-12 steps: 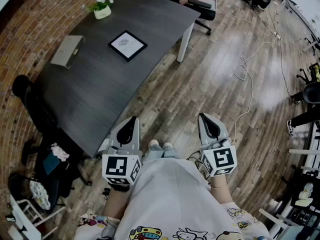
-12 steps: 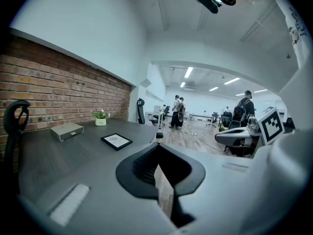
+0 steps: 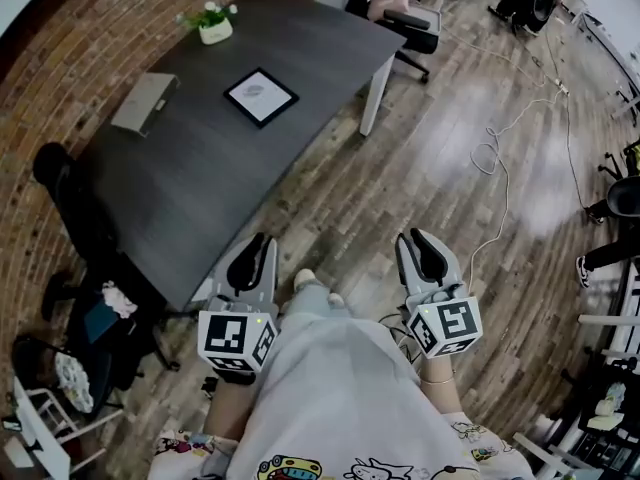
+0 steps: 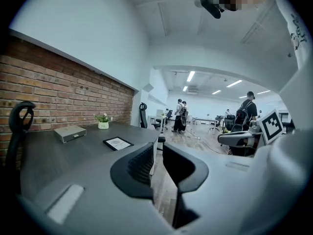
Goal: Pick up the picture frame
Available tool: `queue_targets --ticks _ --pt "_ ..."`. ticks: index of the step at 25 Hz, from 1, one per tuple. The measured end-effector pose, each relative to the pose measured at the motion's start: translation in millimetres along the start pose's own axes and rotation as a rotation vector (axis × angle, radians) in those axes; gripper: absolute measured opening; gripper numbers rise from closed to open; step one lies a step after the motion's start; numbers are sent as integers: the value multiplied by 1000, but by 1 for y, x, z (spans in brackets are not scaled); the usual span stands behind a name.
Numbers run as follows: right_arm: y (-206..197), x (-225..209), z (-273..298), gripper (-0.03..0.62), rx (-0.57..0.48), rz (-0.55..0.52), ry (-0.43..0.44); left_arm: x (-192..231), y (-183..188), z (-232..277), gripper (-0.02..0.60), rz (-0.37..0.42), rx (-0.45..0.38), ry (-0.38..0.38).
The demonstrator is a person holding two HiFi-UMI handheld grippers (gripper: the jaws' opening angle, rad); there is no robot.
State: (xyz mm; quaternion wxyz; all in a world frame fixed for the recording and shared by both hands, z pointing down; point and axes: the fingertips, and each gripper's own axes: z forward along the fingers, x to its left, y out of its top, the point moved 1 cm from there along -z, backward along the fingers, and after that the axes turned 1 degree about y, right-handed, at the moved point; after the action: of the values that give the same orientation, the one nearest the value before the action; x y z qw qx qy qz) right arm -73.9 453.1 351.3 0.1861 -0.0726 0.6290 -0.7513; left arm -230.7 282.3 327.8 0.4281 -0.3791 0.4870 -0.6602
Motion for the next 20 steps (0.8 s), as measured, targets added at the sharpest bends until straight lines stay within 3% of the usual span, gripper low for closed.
queue_targets --ticks 8,20 --pt "-8 -6 30 143 33 18 23 14 -2 29 112 -1 22 -8" --pt "21 -54 145 178 107 -9 72 66 22 144 138 -49 27 -2"
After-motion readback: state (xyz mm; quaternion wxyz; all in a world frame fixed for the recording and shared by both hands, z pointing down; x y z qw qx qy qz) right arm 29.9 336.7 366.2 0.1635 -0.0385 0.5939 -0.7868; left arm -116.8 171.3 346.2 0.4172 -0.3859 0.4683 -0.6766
